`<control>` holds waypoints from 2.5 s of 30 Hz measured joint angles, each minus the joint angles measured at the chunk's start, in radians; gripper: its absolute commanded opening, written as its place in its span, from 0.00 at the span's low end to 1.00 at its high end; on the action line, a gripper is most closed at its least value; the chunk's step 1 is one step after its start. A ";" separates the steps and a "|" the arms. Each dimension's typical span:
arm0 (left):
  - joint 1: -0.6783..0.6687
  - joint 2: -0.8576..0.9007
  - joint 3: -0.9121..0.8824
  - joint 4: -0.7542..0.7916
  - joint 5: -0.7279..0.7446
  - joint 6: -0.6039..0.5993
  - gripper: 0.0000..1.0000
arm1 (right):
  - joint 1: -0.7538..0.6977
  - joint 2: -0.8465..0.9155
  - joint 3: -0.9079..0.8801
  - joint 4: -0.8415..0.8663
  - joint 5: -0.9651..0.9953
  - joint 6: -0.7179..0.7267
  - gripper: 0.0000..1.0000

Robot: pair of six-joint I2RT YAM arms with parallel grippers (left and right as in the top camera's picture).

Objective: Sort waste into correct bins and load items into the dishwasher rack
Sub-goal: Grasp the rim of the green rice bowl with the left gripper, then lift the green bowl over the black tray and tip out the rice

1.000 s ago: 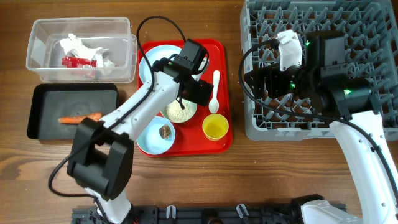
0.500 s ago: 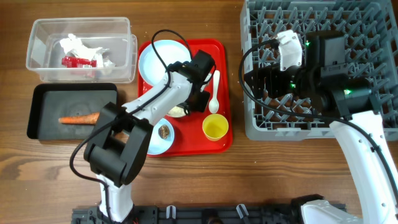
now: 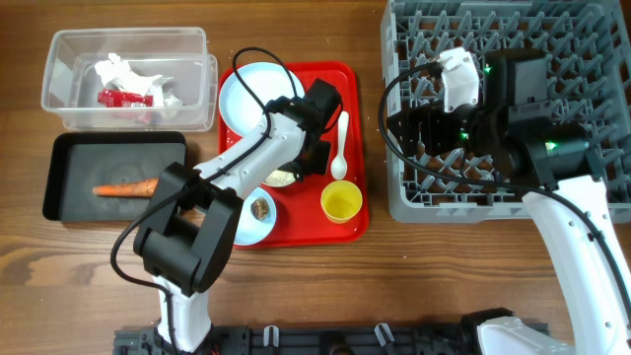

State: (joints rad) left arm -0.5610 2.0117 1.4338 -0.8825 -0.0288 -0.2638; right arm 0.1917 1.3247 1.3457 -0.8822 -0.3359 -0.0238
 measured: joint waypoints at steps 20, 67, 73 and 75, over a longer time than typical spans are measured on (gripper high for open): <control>0.280 -0.349 0.049 -0.260 0.240 -0.080 0.04 | 0.000 0.000 0.000 0.004 0.000 0.000 1.00; 1.402 0.019 0.056 -0.438 1.462 0.513 0.04 | 0.000 0.000 0.000 0.006 0.000 0.000 1.00; 1.402 0.021 0.057 -0.485 1.476 0.533 0.04 | 0.000 0.000 0.000 0.006 0.000 0.000 1.00; 1.411 0.021 0.059 -0.509 1.472 0.528 0.04 | 0.000 0.000 0.000 0.004 0.000 0.000 1.00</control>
State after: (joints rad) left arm 0.8497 2.0331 1.4925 -1.3911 1.4437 0.2646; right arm 0.1917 1.3247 1.3457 -0.8783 -0.3359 -0.0238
